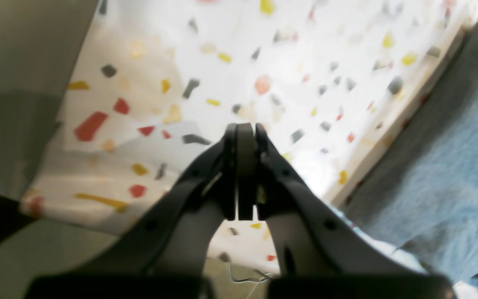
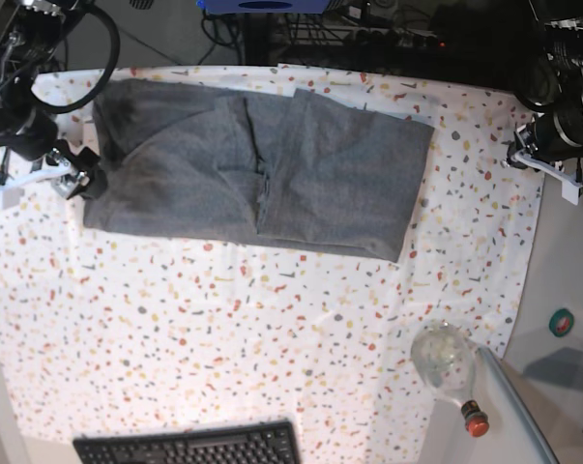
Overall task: Layout the t-shirt on the table in an organized manner, then fold the t-shirt properly
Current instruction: 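Grasp both ends of the folded shirt with both grippers, then fold the shirt end held by the right gripper toward the left gripper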
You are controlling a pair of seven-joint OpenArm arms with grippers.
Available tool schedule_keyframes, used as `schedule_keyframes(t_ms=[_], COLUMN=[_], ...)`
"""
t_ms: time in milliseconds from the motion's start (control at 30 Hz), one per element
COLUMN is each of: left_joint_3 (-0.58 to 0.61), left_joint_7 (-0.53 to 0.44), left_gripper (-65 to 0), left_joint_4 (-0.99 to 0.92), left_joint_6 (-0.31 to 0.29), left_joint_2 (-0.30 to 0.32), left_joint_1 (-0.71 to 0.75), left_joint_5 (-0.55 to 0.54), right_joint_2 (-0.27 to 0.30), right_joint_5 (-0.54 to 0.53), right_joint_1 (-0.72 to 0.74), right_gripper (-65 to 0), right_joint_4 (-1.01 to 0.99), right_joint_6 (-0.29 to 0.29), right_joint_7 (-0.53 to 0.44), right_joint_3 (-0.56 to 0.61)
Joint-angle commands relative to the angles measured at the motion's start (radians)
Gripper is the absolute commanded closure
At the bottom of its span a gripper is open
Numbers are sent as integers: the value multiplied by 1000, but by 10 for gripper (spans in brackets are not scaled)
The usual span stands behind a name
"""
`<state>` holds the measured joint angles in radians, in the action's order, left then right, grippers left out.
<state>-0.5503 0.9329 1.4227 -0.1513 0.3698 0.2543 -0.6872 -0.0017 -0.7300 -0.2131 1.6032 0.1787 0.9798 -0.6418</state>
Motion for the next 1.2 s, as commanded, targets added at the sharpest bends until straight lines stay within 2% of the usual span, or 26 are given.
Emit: schedule_keyframes(t_ms=[0,67,133,233,300,367,500,767,933,1000,1100,1167], left_joint_3=[-1,6,62,169,215,255,359,487,545,565,574,574], left_joint_7=[-45,-122,-206,-364,-440,-509,-608,-610,-610,-610,-610,-610], left_gripper=[0,0,0,0,0,0,0,0,0,0,0,0], left_joint_4=[2,-10,-7,-27,-56,-104,-184,-179,-147,-130,-121,-119], left_joint_6=[-32,-86,-118,-126,-126,-126,-127,-127,-127,-127,-127,-127], left_joint_2=[16,8,-5,-39,-62,-78,-76,-76,-78,-79,-81,-82], left_joint_1=[-5,7,12,13,13,12,-17,-19,10,23,33,33], left_joint_5=[-21,27,122,307,392,446,461,462,462,462,458,456], right_joint_2=[32,67,88,114,116,118,114,111,111,119,142,148], right_joint_5=[-73,-132,-125,-116,-119,-119,-119,-121,-115,-115,-122,-122], right_joint_1=[4,22,40,48,47,44,19,34,56,62,90,102], right_gripper=[-522,-491,-474,-485,-489,-489,-485,-482,-477,-443,-330,-279], right_joint_4=[-27,-108,-171,-234,-241,-238,-243,-266,-271,-298,-375,-413], right_joint_6=[38,69,72,77,78,100,152,161,161,161,161,161], right_joint_7=[-9,-9,-9,-5,3,3,-5,-8,-26,-52,-55,-55], right_joint_3=[0,1,1,3,4,47,167,262,265,264,264,268])
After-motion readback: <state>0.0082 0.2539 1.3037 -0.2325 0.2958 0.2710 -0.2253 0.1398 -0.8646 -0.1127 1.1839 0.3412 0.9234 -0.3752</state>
